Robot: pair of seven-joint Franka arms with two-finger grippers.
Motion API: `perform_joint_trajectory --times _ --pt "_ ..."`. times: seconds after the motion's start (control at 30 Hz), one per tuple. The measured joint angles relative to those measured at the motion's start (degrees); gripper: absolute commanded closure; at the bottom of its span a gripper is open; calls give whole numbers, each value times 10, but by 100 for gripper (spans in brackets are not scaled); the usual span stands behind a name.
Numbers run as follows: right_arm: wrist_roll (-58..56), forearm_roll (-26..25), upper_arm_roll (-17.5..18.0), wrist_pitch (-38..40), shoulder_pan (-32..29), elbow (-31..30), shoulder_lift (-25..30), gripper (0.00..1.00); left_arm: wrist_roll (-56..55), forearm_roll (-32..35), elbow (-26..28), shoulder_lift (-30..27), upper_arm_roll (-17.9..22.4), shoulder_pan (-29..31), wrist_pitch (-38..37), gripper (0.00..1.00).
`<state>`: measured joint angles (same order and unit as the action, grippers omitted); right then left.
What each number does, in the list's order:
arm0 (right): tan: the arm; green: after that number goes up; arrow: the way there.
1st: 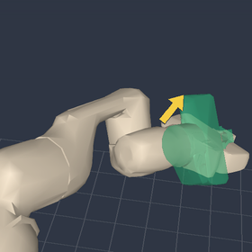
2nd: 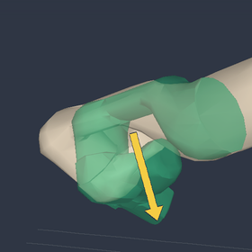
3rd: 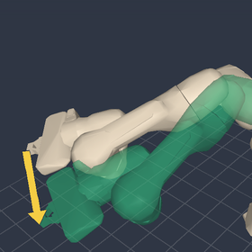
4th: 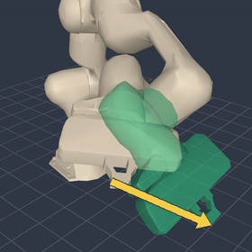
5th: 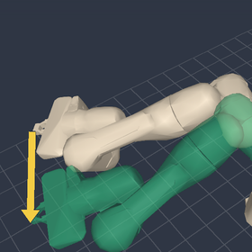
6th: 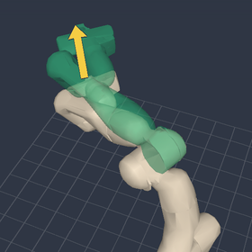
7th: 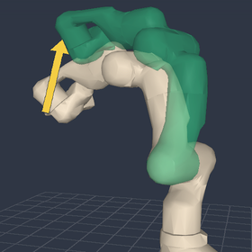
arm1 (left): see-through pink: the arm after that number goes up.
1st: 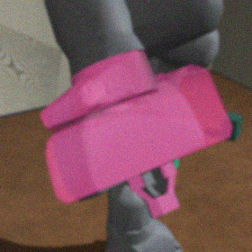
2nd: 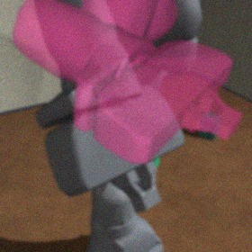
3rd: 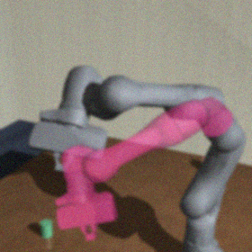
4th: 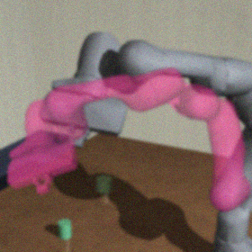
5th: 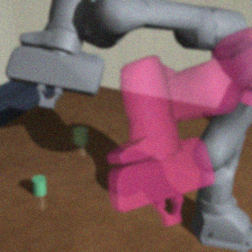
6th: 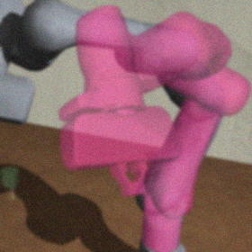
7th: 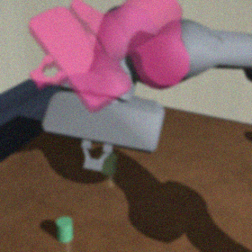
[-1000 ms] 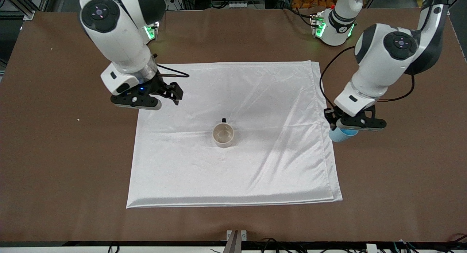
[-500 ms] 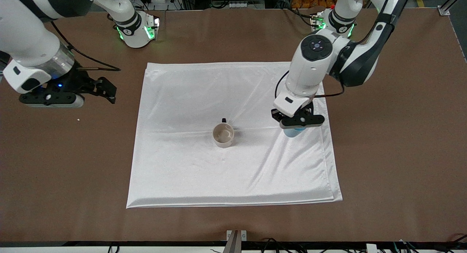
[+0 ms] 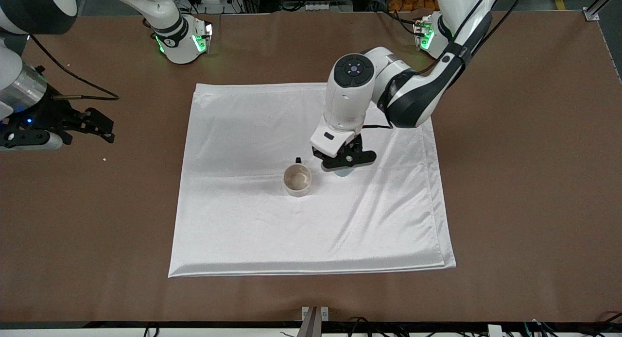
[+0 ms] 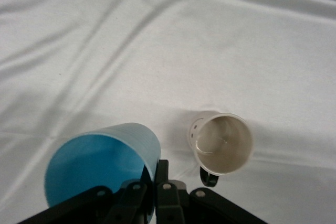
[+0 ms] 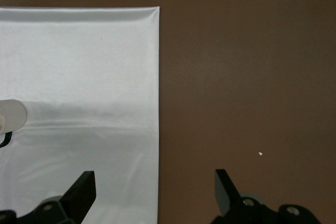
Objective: Place blue cup into white mug on cloth
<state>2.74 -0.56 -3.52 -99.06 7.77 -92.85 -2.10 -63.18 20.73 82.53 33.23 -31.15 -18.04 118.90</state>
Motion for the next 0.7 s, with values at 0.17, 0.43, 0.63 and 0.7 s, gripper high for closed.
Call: perform_joint_trajectory --times 0.17,0.43,0.63,0.7 --pt "-10 0 1 -9 -13 -2 -2 0 -35 6 -34 29 1 -39 -1 100" --pt "-12 1 8 -13 -39 -3 -3 0 -76 10 -72 59 39 -101 -2 100" --pt "-15 1 31 -14 -63 -3 -3 0 -83 10 -87 68 69 -130 0 100" --pt "-15 1 35 -14 -66 -3 -3 0 -87 10 -99 75 73 -133 1 100"
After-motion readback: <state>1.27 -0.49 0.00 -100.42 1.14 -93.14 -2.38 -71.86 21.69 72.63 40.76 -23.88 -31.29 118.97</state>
